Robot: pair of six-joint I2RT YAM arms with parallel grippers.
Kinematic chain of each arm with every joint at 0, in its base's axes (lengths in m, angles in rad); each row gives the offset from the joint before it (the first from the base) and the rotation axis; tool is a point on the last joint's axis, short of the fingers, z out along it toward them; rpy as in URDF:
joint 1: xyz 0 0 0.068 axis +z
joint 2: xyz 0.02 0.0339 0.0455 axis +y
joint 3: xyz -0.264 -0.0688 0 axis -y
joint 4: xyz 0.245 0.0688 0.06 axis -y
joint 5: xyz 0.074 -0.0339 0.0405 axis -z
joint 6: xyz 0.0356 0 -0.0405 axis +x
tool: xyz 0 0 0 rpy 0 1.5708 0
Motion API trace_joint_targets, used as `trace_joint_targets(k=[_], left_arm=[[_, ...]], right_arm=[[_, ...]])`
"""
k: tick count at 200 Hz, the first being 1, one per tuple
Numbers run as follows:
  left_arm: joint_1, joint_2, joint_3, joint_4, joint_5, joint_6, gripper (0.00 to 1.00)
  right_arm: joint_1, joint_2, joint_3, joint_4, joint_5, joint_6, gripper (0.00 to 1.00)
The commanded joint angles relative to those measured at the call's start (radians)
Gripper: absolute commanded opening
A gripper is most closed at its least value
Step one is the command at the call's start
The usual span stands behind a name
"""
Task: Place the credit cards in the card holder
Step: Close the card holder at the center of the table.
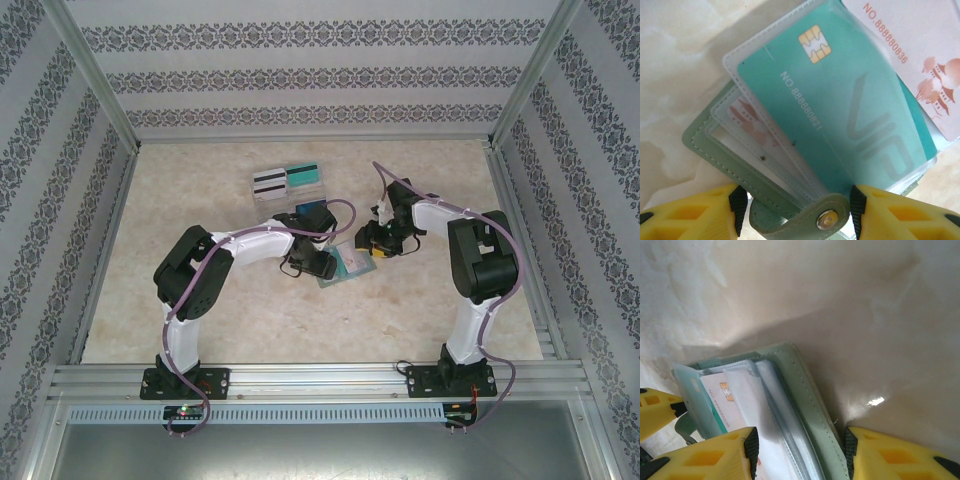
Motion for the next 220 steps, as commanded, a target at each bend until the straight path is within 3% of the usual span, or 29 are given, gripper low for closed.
trace_joint_targets(k=[1,92,115,132,155,166,197,220], left_arm=[[-0.002,0.015,-0.012,0.005,0.002,-0.017,0.59],[-0.002,0.015,-0.011,0.003,-0.008,-0.016,0.57],[-0.002,0.01,-0.017,0.007,-0.011,-0.018,0.51],[-0.002,0.008,-0.015,0.01,-0.005,-0.019,0.4],[-0.002,0.009,-0.014,0.005,-0.009,-0.02,0.38],[-0.002,0.006,-0.014,0.005,-0.01,-0.021,0.32],[-0.002,-0.01,-0.028,0.017,-0.019,-0.024,0.31],[-0.002,-0.027,-0.055,0.048,-0.033,-0.026,0.2]], right_arm=[[0.023,-0.012,0.003,0.025,-0.116,0.027,0.51],[0.02,-0.128,0.009,0.022,-0.199,0.072,0.51],[0.024,-0.132,0.005,0.029,-0.213,0.08,0.51],[0.031,-0.134,0.005,0.035,-0.217,0.087,0.51],[0.041,-0.132,0.005,0.038,-0.215,0.09,0.51],[0.041,-0.132,0.006,0.034,-0.21,0.088,0.51],[0.053,-0.128,0.008,0.02,-0.195,0.081,0.51],[0.068,-0.133,-0.002,0.023,-0.194,0.086,0.51]])
